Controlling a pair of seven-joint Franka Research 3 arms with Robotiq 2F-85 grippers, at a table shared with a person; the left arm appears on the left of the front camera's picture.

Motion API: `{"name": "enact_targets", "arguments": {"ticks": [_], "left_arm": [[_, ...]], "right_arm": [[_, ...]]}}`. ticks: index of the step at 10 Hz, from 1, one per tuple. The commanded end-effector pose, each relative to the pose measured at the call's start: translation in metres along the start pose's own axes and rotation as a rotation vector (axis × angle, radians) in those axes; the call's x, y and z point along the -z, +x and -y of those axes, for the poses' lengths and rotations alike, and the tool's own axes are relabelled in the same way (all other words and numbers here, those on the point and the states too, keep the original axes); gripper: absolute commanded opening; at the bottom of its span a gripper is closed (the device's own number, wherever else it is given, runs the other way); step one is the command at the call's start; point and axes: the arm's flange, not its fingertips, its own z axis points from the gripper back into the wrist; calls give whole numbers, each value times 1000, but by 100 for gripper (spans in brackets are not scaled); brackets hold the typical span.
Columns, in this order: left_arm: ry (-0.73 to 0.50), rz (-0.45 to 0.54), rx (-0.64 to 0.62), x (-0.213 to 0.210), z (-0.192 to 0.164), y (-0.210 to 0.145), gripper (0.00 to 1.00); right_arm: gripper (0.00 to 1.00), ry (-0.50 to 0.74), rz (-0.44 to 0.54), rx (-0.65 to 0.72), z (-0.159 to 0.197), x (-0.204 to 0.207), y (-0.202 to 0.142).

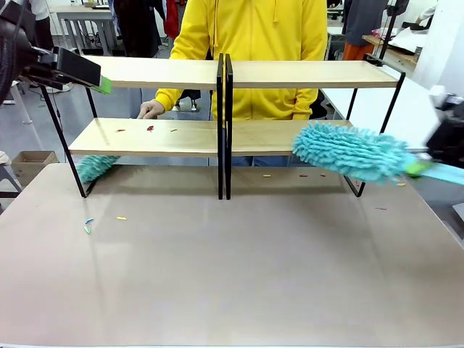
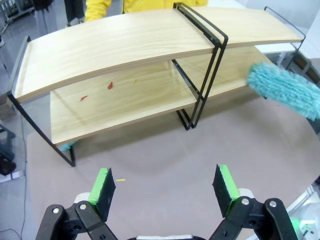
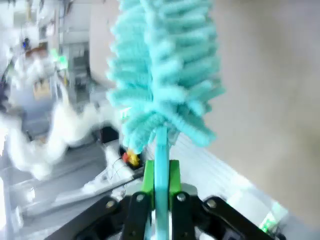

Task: Clean the shelves.
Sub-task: Clean a randomly selected level of the Shelf with the Duster.

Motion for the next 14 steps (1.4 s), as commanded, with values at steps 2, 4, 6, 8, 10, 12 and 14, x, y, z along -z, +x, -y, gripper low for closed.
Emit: {"name": "enact_targets", "arguments": {"ticks": [2,4,6,8,10,12,14], "left_arm": [[11,4,-1,-1,-1,0,100],[11,4,-1,-1,-1,0,100],[11,4,-1,-1,-1,0,100],[11,4,-1,-1,-1,0,100],[11,4,-1,-1,-1,0,100],[11,4,-1,-1,-1,0,100],[11,4,-1,-1,-1,0,100]], "right_arm": [[13,180,-195,-250,27,-85,-51],[13,316,-23,-690,26,-119,-82],[13,428,240,-929,17,-139,-87],[13,438,632,-889,16,-147,-82],[13,331,253,-776,11,-147,-95],[13,331,253,-776,11,-147,-95],[13,331,253,-776,11,-147,-95]]}}
